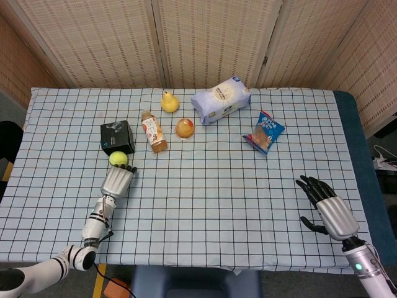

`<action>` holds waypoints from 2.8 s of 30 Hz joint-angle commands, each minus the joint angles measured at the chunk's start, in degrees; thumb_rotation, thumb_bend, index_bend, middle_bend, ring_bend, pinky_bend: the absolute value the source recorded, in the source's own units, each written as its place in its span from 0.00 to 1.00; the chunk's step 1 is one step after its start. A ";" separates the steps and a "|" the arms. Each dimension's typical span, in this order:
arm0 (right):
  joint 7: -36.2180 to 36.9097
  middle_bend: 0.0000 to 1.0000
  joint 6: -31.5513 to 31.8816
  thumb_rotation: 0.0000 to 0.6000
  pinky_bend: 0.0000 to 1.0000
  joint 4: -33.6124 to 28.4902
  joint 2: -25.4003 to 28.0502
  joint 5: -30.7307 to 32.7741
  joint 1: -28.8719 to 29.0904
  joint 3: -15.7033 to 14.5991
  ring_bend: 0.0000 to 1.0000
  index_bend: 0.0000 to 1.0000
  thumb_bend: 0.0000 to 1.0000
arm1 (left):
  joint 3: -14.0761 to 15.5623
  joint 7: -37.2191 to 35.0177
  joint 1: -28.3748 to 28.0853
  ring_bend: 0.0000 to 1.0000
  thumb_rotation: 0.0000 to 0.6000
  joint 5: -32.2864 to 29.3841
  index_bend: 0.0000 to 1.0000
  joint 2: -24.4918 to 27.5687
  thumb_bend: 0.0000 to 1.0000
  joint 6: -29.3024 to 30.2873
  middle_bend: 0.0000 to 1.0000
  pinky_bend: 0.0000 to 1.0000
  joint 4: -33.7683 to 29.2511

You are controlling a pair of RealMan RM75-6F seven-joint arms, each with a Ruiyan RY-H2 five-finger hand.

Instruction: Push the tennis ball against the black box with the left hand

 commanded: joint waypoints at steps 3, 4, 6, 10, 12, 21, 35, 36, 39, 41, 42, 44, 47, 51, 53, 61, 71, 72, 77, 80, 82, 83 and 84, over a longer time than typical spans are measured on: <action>-0.10 0.00 -0.06 1.00 0.11 0.03 -0.06 0.08 0.00 0.01 0.00 0.02 0.20 | -0.76 2.71 -0.51 0.25 1.00 -3.20 0.24 0.39 0.82 -1.88 0.22 0.41 -1.18; -0.14 0.00 -0.08 1.00 0.11 0.03 -0.07 0.09 0.00 0.01 0.00 0.02 0.21 | -0.78 3.15 -0.51 0.24 1.00 -3.66 0.23 0.50 0.81 -2.04 0.21 0.40 -1.43; -0.18 0.00 -0.17 1.00 0.11 0.05 -0.09 0.09 0.03 -0.01 0.00 0.02 0.21 | -0.87 4.00 -0.51 0.22 1.00 -4.70 0.22 0.70 0.80 -2.26 0.20 0.39 -2.02; -0.29 0.00 -0.06 1.00 0.11 0.05 -0.12 -0.02 0.01 -0.04 0.00 0.02 0.21 | -1.31 6.45 -0.60 0.21 1.00 -7.22 0.19 1.12 0.73 -2.31 0.19 0.34 -3.42; -0.20 0.00 -0.03 1.00 0.11 0.05 -0.11 -0.06 0.00 -0.07 0.00 0.02 0.21 | -1.43 7.05 -0.75 0.21 1.00 -7.79 0.18 1.45 0.69 -2.19 0.19 0.32 -4.11; -0.32 0.00 -0.09 1.00 0.11 0.24 -0.20 -0.30 0.08 -0.18 0.00 0.02 0.20 | -2.05 6.75 -1.77 0.22 1.00 -8.46 0.24 3.82 0.62 -1.45 0.28 0.30 -7.30; -0.09 0.00 0.41 1.00 0.11 0.50 -0.18 -0.67 0.03 -0.21 0.00 0.02 0.21 | -2.75 8.97 -3.74 0.24 1.00 -14.80 0.25 4.60 0.60 -3.54 0.31 0.31 -8.74; -0.08 0.00 0.40 1.00 0.11 0.51 -0.18 -0.66 0.04 -0.20 0.00 0.02 0.21 | -2.72 9.07 -3.85 0.25 1.00 -14.97 0.25 4.47 0.60 -3.39 0.32 0.31 -8.49; -0.04 0.00 0.28 1.00 0.11 0.58 -0.19 -0.53 0.09 -0.15 0.00 0.02 0.21 | -2.65 8.98 -4.21 0.26 1.00 -14.93 0.25 3.90 0.60 -2.61 0.32 0.31 -7.52; -0.02 0.00 0.15 1.00 0.11 0.60 -0.21 -0.45 0.13 -0.15 0.00 0.02 0.21 | -2.60 8.63 -4.50 0.26 1.00 -14.84 0.25 3.69 0.59 -2.54 0.29 0.32 -7.05; 0.03 0.00 0.08 1.00 0.11 0.59 -0.22 -0.41 0.15 -0.15 0.00 0.02 0.21 | -2.56 8.61 -4.62 0.25 1.00 -14.86 0.24 3.63 0.58 -2.54 0.27 0.32 -6.86; -0.03 0.00 0.00 1.00 0.11 0.65 -0.24 -0.34 0.19 -0.13 0.00 0.02 0.21 | -2.54 8.72 -4.82 0.19 1.00 -15.34 0.20 3.46 0.57 -2.59 0.21 0.31 -6.63; 0.00 0.00 0.05 1.00 0.11 0.63 -0.26 -0.31 0.17 -0.11 0.00 0.02 0.21 | -2.47 9.10 -5.10 0.12 1.00 -16.48 0.16 3.42 0.57 -3.20 0.15 0.28 -6.64; 0.00 0.00 0.14 1.00 0.11 0.67 -0.28 -0.31 0.13 -0.11 0.00 0.02 0.21 | -2.19 9.42 -5.38 0.06 1.00 -18.17 0.08 3.78 0.56 -4.39 0.03 0.22 -7.06; 0.00 0.00 0.12 1.00 0.11 0.67 -0.27 -0.30 0.14 -0.11 0.00 0.02 0.21 | -2.09 9.35 -5.44 0.02 1.00 -18.75 0.03 4.00 0.55 -4.75 0.01 0.20 -7.46; -0.11 0.00 0.11 1.00 0.11 0.68 -0.31 -0.31 0.15 -0.12 0.00 0.02 0.21 | -1.43 7.80 -5.71 0.00 1.00 -18.71 0.00 5.38 0.54 -5.23 0.00 0.17 -9.23; 0.01 0.00 0.42 1.00 0.11 0.52 -0.16 -0.54 0.07 -0.19 0.00 0.02 0.21 | -0.23 6.21 -5.70 0.00 1.00 -17.62 0.00 6.72 0.54 -4.51 0.00 0.17 -11.06; 0.02 0.00 0.45 1.00 0.11 0.52 -0.16 -0.55 0.06 -0.19 0.00 0.02 0.21 | -0.11 6.11 -5.66 0.00 1.00 -17.55 0.00 6.82 0.54 -4.43 0.00 0.17 -11.21; 0.18 0.00 0.56 1.00 0.11 0.47 -0.10 -0.65 0.05 -0.20 0.00 0.02 0.20 | 0.56 5.15 -5.26 0.00 1.00 -17.09 0.00 7.68 0.54 -4.10 0.00 0.17 -12.23; 0.20 0.00 0.63 1.00 0.11 0.43 -0.08 -0.83 0.04 -0.28 0.00 0.02 0.21 | 0.90 5.19 -5.13 0.00 1.00 -17.42 0.00 7.96 0.54 -4.08 0.00 0.17 -12.30; 0.19 0.00 0.73 1.00 0.11 0.45 -0.05 -0.94 0.04 -0.29 0.00 0.02 0.21 | 1.02 5.42 -5.15 0.00 1.00 -17.85 0.01 8.01 0.54 -4.13 0.00 0.17 -12.30; 0.18 0.00 0.83 1.00 0.11 0.45 -0.05 -1.00 0.02 -0.29 0.00 0.02 0.21 | 1.04 5.49 -5.19 0.00 1.00 -18.10 0.01 8.02 0.54 -4.16 0.00 0.18 -12.34; 0.17 0.00 0.90 1.00 0.11 0.44 -0.05 -1.04 -0.02 -0.30 0.00 0.02 0.21 | 1.08 5.58 -5.22 0.00 1.00 -18.24 0.01 8.02 0.54 -4.16 0.00 0.18 -12.37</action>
